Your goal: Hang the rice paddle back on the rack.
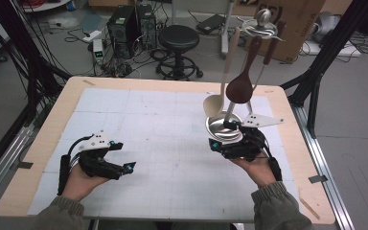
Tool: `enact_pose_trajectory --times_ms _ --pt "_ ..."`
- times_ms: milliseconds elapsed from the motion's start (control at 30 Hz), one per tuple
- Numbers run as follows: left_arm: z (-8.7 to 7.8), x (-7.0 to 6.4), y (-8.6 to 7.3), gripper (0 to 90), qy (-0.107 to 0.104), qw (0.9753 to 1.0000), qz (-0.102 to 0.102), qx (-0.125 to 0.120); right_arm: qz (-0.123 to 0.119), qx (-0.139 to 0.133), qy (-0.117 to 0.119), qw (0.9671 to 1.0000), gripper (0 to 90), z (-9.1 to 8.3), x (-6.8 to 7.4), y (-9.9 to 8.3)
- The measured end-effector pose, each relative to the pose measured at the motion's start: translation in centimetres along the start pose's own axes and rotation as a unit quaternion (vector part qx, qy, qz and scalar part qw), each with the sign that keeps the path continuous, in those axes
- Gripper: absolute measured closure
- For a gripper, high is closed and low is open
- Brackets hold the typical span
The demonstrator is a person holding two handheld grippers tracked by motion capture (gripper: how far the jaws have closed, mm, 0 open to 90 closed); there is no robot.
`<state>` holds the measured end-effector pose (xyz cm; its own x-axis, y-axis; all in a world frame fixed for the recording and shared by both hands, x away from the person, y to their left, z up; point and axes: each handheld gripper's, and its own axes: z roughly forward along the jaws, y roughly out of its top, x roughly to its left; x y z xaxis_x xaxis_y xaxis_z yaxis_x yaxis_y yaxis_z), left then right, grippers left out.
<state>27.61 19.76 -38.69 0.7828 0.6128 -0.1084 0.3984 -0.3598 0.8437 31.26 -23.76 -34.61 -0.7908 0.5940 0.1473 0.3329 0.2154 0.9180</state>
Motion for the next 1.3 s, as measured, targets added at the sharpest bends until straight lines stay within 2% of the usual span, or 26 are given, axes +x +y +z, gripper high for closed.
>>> enact_pose_trajectory --times_ms 67,133,467,633,1000,1300 --pt "0.0 0.0 -0.1 13.1 0.000 1.0000 -0.002 0.001 0.003 0.002 0.000 1.0000 7.1 0.1 0.0 -0.4" --pt "0.0 0.0 -0.1 12.7 -0.001 1.0000 -0.003 0.001 0.007 0.010 -0.002 0.9999 1.2 0.2 0.0 -0.8" --pt "-0.2 -0.2 -0.5 8.4 -0.001 1.0000 -0.006 0.008 0.013 0.020 -0.003 0.9997 0.7 0.0 0.1 -2.5" --pt "-0.4 -0.1 -0.6 6.6 0.001 0.9999 -0.009 0.006 0.007 0.024 -0.010 0.9996 0.3 -0.5 0.4 -2.8" --pt "-0.4 -0.1 -1.0 5.5 0.001 0.9999 -0.011 0.013 0.034 0.024 -0.020 0.9989 0.3 -1.6 0.1 -5.5" --pt "-0.5 -0.2 -1.2 5.4 0.002 0.9998 -0.012 0.015 0.036 0.030 -0.027 0.9986 0.3 -2.5 0.1 -6.4"
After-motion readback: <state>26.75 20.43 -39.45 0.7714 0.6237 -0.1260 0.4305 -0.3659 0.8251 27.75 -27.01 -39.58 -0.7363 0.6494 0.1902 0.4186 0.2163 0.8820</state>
